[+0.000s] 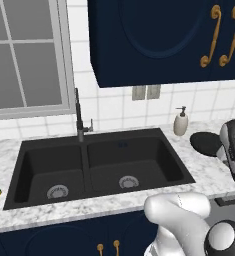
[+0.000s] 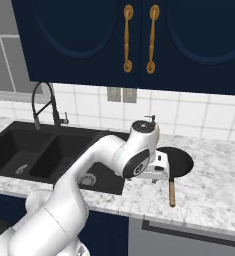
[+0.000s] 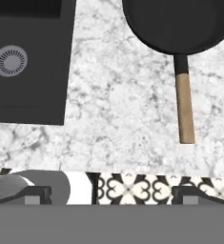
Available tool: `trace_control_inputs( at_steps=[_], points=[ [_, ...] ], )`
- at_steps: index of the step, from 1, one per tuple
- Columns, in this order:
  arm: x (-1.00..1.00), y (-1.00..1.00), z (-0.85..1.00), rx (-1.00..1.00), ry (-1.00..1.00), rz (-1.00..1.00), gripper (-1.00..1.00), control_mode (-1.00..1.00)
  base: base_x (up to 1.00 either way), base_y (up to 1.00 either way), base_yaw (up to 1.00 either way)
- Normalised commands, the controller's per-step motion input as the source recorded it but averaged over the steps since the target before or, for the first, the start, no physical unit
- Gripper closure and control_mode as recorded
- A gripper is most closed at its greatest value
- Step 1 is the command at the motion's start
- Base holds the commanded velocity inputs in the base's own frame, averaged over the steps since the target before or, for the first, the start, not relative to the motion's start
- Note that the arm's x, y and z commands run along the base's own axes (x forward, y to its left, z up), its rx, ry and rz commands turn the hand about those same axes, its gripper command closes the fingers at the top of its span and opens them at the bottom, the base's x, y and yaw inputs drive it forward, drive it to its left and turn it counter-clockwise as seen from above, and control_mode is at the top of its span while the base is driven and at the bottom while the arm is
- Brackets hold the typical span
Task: Pick the pan and sponge and place them into the sink. Then turn on the water.
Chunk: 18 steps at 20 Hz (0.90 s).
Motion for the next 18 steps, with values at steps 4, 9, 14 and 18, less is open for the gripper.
trace_control_inputs(
  at_steps=[4, 9, 14, 18],
  points=[
    [0.14, -0.72, -0.23, 0.00, 0.03, -0.02, -1.00, -1.00, 0.00, 0.00, 0.00],
    [0.14, -0.60, -0.29, 0.00, 0.01, 0.00, -1.00, -1.00, 0.00, 0.00, 0.00],
    [0.14, -0.34, -0.23, 0.00, 0.00, 0.00, -1.00, -1.00, 0.00, 0.00, 0.00],
    [0.24, -0.20, -0.22, 0.01, 0.00, 0.00, -1.00, -1.00, 0.00, 0.00, 0.00]
  ],
)
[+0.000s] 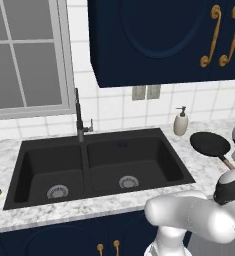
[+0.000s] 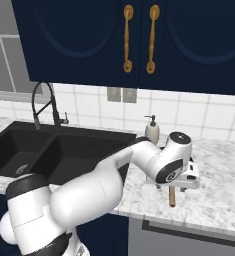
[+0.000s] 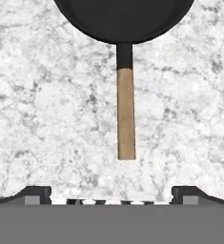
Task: Pick the pan and sponge and place them into the sink. Then turn on the water.
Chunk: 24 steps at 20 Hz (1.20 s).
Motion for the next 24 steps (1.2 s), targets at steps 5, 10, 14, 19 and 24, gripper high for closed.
trace_control_inputs(
  at_steps=[5, 10, 14, 19, 24],
  points=[
    [0.33, -0.02, -0.21, 0.02, 0.00, 0.02, -1.00, -1.00, 0.00, 0.00, 0.00],
    [0.34, -0.01, -0.17, 0.03, 0.00, 0.03, -1.00, -1.00, 0.00, 0.00, 0.00],
    [0.36, -0.06, -0.17, 0.04, 0.00, 0.05, -1.00, -1.00, 0.00, 0.00, 0.00],
    [0.29, -0.12, -0.16, 0.04, 0.00, 0.07, -1.00, -1.00, 0.00, 0.00, 0.00],
    [0.26, -0.14, -0.15, 0.03, 0.00, 0.07, -1.00, -1.00, 0.00, 0.00, 0.00]
  ],
)
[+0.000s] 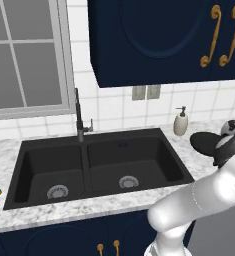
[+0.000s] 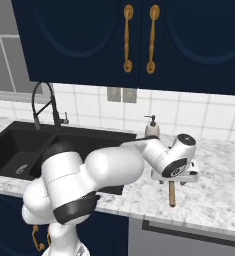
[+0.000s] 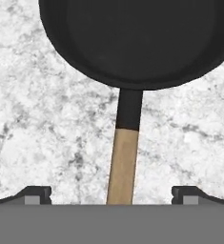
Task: Pick the pan and sponge and place them into the sink. Then turn on the water.
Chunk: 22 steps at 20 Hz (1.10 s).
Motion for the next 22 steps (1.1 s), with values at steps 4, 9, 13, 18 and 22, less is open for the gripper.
trace_control_inputs(
  at_steps=[4, 9, 13, 18, 22],
  points=[
    [0.27, -0.14, -0.18, 0.03, 0.00, 0.07, -1.00, -1.00, 0.00, 0.00, 0.00],
    [0.29, -0.14, -0.19, 0.02, 0.00, 0.07, -1.00, -1.00, 0.00, 0.00, 0.00],
    [0.30, 0.00, -0.23, 0.00, 0.00, 0.04, -1.00, -1.00, 0.00, 0.00, 0.00],
    [0.12, -0.02, -0.29, 0.00, 0.00, 0.00, -1.00, -1.00, 0.00, 0.00, 0.00],
    [0.05, -0.06, -0.31, 0.00, 0.00, 0.00, -1.00, -1.00, 0.00, 0.00, 0.00]
  ],
)
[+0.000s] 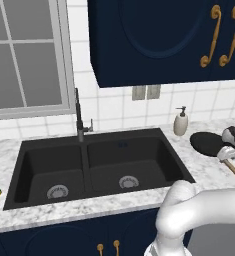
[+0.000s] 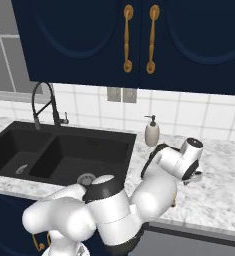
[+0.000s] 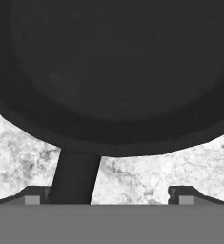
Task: Pick the pan and sponge and place them into the sink. Then turn on the water.
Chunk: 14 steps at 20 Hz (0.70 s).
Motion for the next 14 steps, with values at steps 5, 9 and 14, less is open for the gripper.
trace_control_inputs(
  at_steps=[5, 9, 14],
  points=[
    [0.11, 0.00, -0.33, 0.00, 0.00, 0.00, -1.00, -1.00, 0.00, 0.00, 0.00],
    [0.08, 0.00, -0.46, 0.00, 0.03, 0.00, -1.00, -1.00, 0.00, 0.00, 0.00],
    [0.00, 0.03, -0.42, 0.00, 0.00, 0.00, 1.00, -1.00, 0.00, 0.00, 0.00]
  ],
)
